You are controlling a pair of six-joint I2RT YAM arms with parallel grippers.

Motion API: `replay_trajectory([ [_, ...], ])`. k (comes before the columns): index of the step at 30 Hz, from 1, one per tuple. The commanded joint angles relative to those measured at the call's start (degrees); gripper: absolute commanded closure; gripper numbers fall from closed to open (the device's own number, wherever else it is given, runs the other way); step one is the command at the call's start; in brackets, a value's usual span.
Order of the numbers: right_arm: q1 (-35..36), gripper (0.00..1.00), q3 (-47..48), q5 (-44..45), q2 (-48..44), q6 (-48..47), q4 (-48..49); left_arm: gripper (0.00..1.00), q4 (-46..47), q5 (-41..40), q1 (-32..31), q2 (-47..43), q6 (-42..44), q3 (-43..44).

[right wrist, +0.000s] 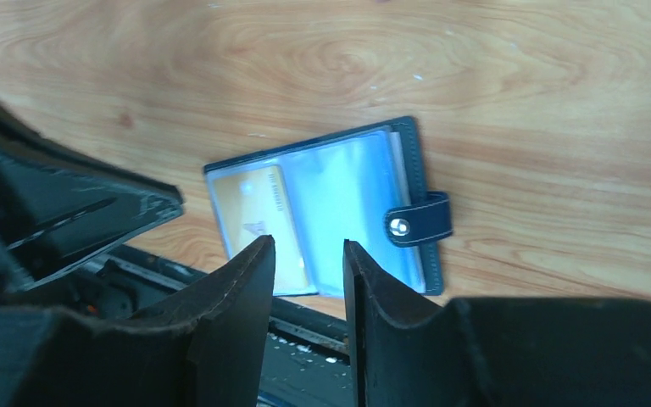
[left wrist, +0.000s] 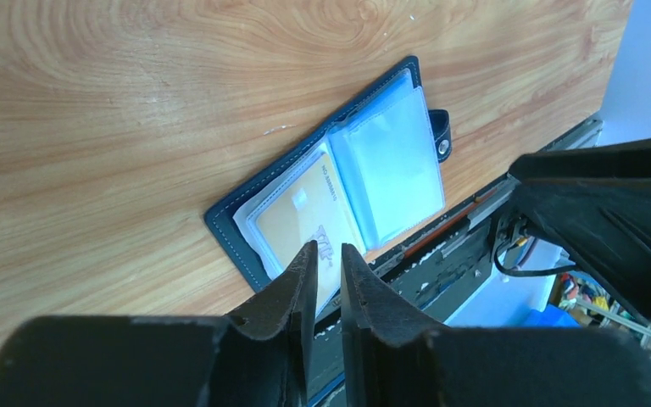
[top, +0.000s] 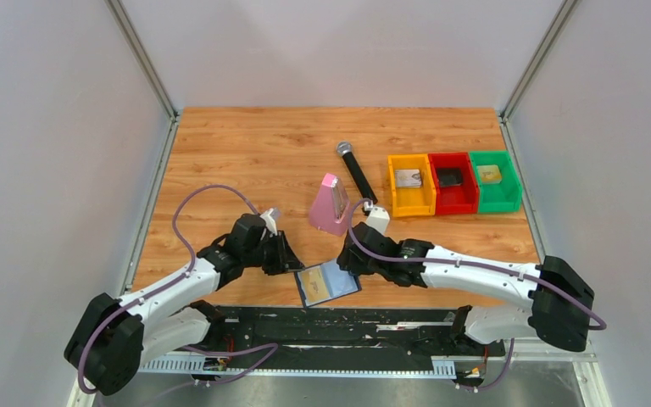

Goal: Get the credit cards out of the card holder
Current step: Remove the credit card from the card holder.

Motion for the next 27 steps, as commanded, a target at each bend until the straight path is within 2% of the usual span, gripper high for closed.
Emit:
replay_trajectory([
  [1, -0.1, 0.65, 2.5, -6.9, -0.6, -7.4, 6.2, 0.77, 3.5, 2.0, -0.1, 1.0, 0.5, -0.7],
  [5, -0.3, 0.66, 1.9, -12.2, 1.8, -11.9, 12.9, 0.79, 8.0, 4.1, -0.2, 2.7, -0.6, -2.5],
  [13, -3.6, 0.68, 0.8, -23.8, 8.8, -14.7, 20.3, 0.81, 7.7, 2.5, -0.2, 5.4, -0.1, -3.8],
  [27, -7.8, 0.70, -2.8, -29.4, 14.4, -15.2, 27.5, 0.84, 11.0, 1.3, -0.2, 10.6, 0.8, -4.7],
])
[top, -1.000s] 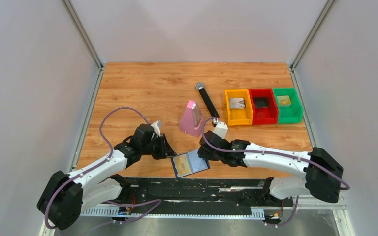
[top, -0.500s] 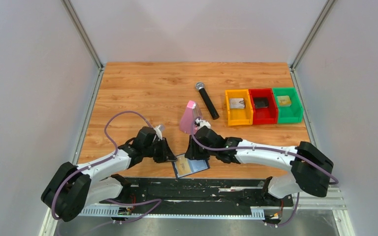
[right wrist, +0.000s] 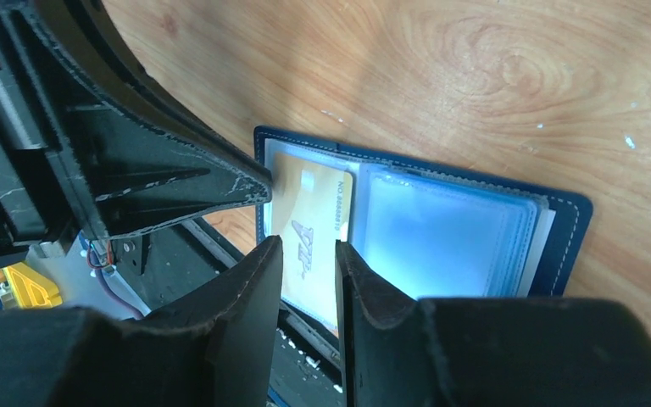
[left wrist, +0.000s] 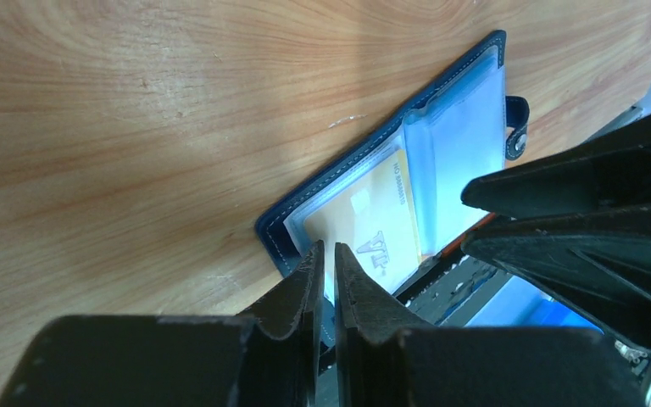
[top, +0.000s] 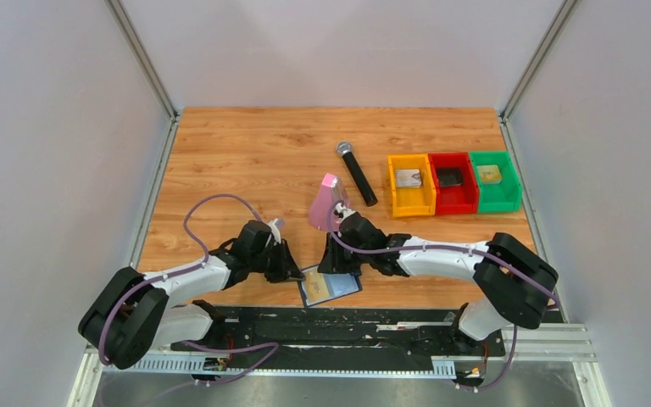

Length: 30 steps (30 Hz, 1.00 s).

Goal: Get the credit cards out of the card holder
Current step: Remove the credit card from the card holder.

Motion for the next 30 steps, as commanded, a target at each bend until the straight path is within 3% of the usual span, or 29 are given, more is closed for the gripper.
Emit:
replay_trajectory([
  [1, -1.0, 0.70, -0.5, -2.5, 2.1, -1.1, 5.2, 0.84, 1.4, -1.3, -0.2, 0.8, 1.3, -0.1],
  [30, -2.9, 0.73, -2.5, -7.7, 8.5, 1.4, 10.6, 0.84, 1.2, -2.1, -0.2, -0.1, 1.7, -0.9],
])
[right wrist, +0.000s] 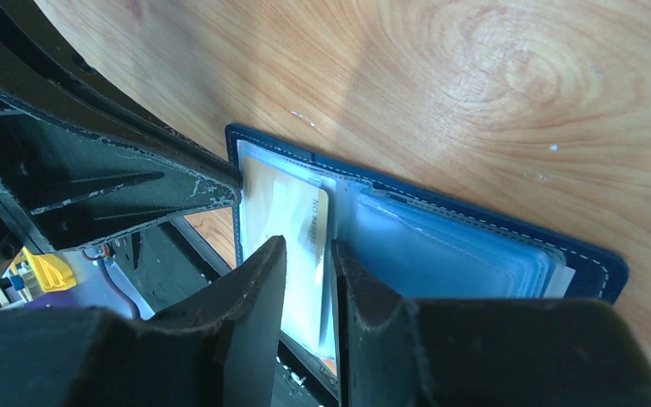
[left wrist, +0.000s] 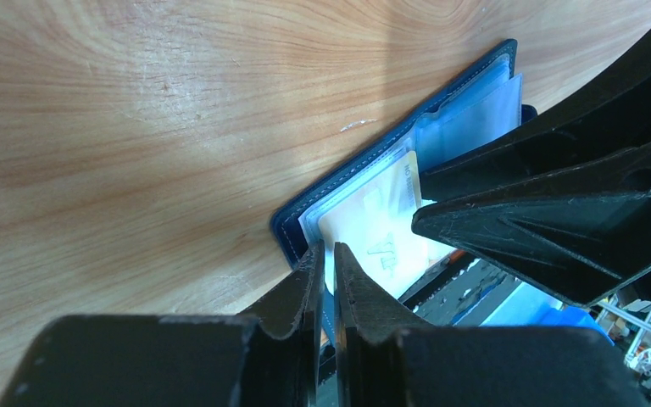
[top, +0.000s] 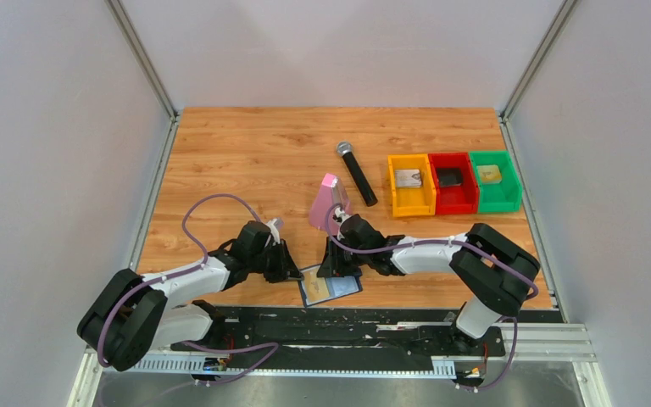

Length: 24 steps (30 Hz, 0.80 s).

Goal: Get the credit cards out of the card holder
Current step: Remove the credit card from the card holder.

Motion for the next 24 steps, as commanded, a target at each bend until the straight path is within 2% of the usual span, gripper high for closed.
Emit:
replay_trajectory([
  [1, -0.5, 0.73, 0.1, -1.1, 1.3, 0.7, 2.0, 0.85, 1.1, -0.6, -0.2, 0.4, 1.2, -0.5],
  [6, -0.9, 0.78, -0.5, -1.8, 1.1, 0.8, 3.2, 0.85, 1.2, -0.8, -0.3, 0.5, 1.3, -0.6],
  [12, -1.6, 1.00, -2.2, -3.4, 0.4, 1.3, 5.4, 0.85, 1.2, -1.0, -0.2, 0.8, 1.3, -0.7],
  [24, -4.0, 1.00, -5.6, -4.1, -3.5, 1.8, 5.7, 0.86, 0.6, -2.0, -0.2, 3.6, 2.8, 0.4],
])
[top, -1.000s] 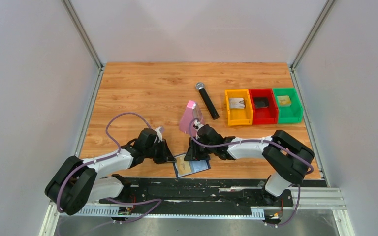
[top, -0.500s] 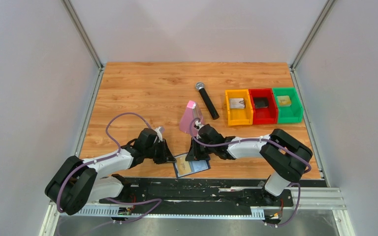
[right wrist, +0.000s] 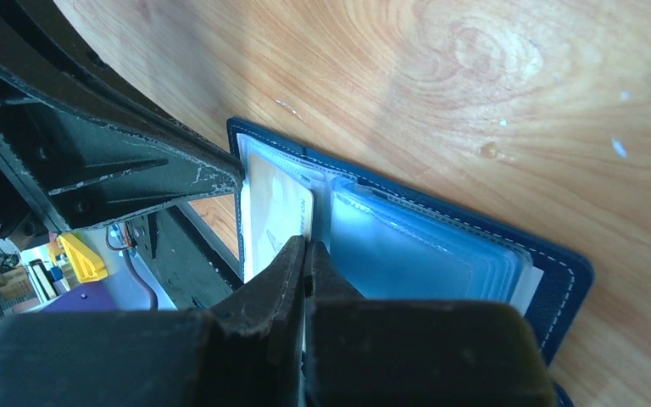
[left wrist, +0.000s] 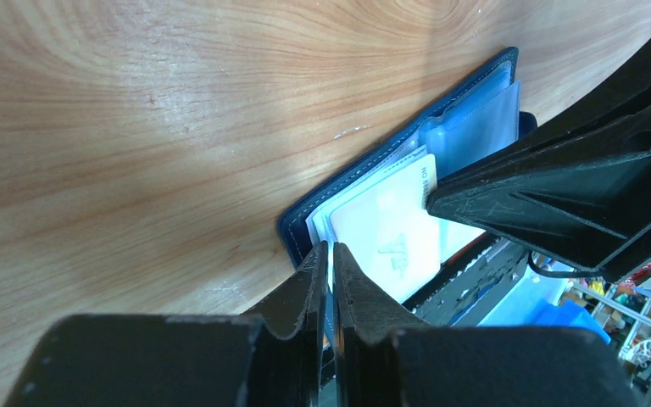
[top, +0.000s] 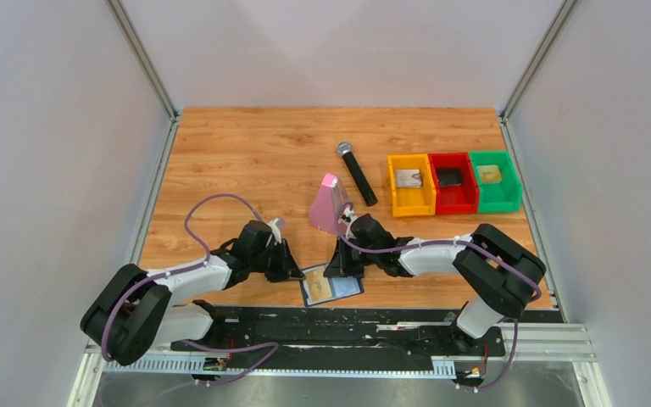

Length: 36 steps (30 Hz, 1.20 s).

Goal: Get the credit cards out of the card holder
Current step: Remove the credit card from the card holder.

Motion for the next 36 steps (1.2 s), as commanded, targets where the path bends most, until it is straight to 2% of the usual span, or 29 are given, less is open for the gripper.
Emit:
replay_trajectory([
  [1, -0.7, 1.00, -1.7, 0.4, -3.1, -0.4, 0.3, 0.86, -1.1, -2.4, -0.2, 2.5, 2.7, 0.6],
  [12, -2.5, 1.00, -2.9, -0.6, -6.9, -2.0, -2.1, 0.86, -3.4, -2.8, -0.2, 4.2, 4.1, 1.7],
  [24, -4.8, 1.00, -3.8, -9.9, -7.2, -1.7, 1.8, 0.86, -4.1, -3.4, -0.2, 5.2, 4.7, 3.0],
  [29, -5.8, 1.00, -4.5, -10.9, -7.3, -0.2, 2.6, 0.87, -4.5, -3.3, -0.2, 5.2, 5.0, 3.2],
  [32, -6.0, 0.91, -4.7, -11.3, -6.9, 0.2, 2.9, 0.87, -4.6, -3.5, -0.2, 5.1, 5.0, 3.2],
  [34, -6.1, 0.99, -4.9, -11.9, -6.8, 0.2, 3.6, 0.87, -4.7, -3.6, -0.2, 4.9, 4.9, 3.2],
  [36, -6.1, 1.00, -5.6, -12.1, -6.8, 0.7, 5.0, 0.87, -4.6, -3.6, -0.2, 4.6, 4.8, 3.0],
])
